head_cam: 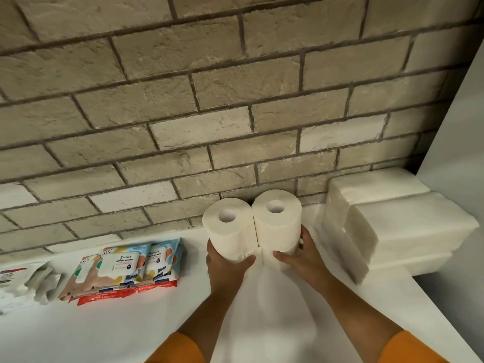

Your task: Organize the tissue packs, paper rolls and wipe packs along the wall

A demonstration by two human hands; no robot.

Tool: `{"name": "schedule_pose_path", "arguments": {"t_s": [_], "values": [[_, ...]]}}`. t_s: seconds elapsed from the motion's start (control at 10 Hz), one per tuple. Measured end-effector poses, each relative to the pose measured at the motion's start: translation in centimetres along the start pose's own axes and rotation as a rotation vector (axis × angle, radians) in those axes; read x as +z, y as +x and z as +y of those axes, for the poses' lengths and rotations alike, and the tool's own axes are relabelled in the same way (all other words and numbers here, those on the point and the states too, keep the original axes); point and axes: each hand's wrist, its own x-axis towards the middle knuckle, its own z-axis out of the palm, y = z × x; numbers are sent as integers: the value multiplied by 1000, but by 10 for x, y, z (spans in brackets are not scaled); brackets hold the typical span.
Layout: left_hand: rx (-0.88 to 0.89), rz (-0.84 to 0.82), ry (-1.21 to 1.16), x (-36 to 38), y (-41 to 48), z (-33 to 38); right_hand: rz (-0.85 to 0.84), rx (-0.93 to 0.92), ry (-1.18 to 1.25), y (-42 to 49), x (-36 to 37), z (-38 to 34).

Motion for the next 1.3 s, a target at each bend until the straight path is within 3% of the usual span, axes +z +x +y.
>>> {"name": "schedule_pose_path", "arguments": {"t_s": [0.2, 0.5, 0.9, 1.2, 1.3], "values": [[-51, -60, 110, -4, 10, -4, -45, -53, 6, -5, 12, -3], [-7, 29, -53, -11, -7, 0, 32, -79, -64, -5, 17, 0], [18, -153, 58, -25, -3, 3, 34, -78, -86, -7, 18, -6], [-129, -430, 187, -55, -30, 1, 112, 209, -233, -40, 9, -6], [-147, -436, 265, -68, -41, 0, 116, 257, -282, -52, 8, -7]]}}
